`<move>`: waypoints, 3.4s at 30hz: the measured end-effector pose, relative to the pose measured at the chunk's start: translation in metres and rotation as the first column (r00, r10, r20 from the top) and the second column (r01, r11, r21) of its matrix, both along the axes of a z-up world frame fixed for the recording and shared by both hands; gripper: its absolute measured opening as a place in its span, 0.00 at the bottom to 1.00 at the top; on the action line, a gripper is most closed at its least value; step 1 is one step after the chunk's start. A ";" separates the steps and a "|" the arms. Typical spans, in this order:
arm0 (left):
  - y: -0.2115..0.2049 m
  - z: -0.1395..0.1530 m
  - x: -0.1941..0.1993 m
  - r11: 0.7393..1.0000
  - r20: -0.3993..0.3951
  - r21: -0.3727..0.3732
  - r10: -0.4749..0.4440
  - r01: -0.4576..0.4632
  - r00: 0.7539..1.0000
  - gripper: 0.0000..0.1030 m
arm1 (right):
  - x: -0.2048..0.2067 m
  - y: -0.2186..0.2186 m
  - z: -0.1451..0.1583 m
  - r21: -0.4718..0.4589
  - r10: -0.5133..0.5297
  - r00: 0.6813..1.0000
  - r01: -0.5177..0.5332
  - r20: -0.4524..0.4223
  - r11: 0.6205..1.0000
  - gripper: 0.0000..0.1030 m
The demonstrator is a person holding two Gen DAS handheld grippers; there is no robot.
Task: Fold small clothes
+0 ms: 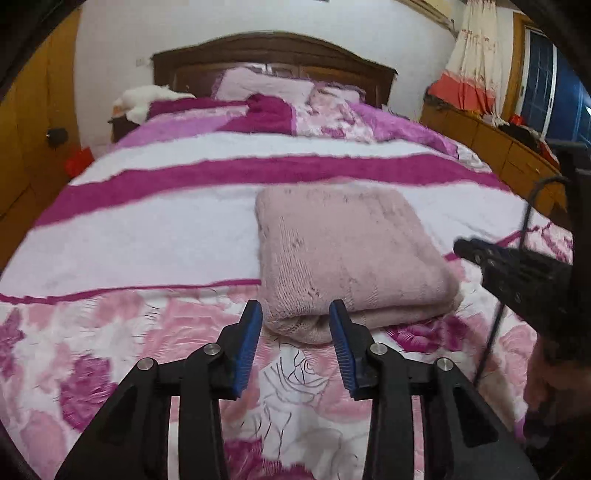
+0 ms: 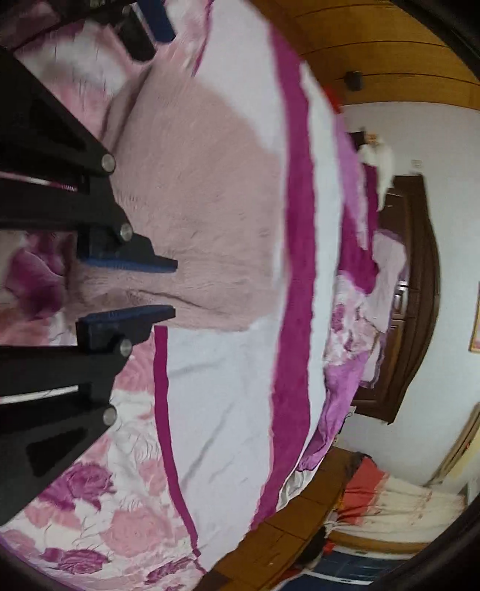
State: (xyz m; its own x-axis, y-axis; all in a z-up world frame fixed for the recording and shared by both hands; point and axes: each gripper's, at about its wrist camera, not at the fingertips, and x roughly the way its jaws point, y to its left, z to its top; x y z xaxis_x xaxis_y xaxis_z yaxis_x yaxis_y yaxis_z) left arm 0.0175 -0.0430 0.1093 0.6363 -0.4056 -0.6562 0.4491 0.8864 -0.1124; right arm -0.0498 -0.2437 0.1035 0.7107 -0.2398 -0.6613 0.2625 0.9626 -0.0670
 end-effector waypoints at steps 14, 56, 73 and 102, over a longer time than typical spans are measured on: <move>0.030 0.036 -0.088 0.998 0.030 0.015 0.060 -0.060 0.998 0.14 | -0.092 0.025 0.015 0.085 0.056 0.996 -0.050 -0.075 0.995 0.25; 0.018 -0.104 -0.108 0.992 -0.019 0.110 0.062 -0.060 0.998 0.40 | -0.111 0.041 -0.114 -0.005 0.027 0.996 -0.027 -0.083 1.000 0.96; 0.016 -0.105 -0.108 0.991 -0.011 0.116 0.066 -0.064 0.998 0.43 | -0.111 0.041 -0.114 -0.006 0.026 0.996 -0.027 -0.082 1.000 0.96; 0.009 -0.107 -0.107 0.992 0.007 0.111 0.058 -0.059 0.998 0.51 | -0.105 0.043 -0.113 0.001 0.029 0.997 -0.029 -0.073 1.000 0.99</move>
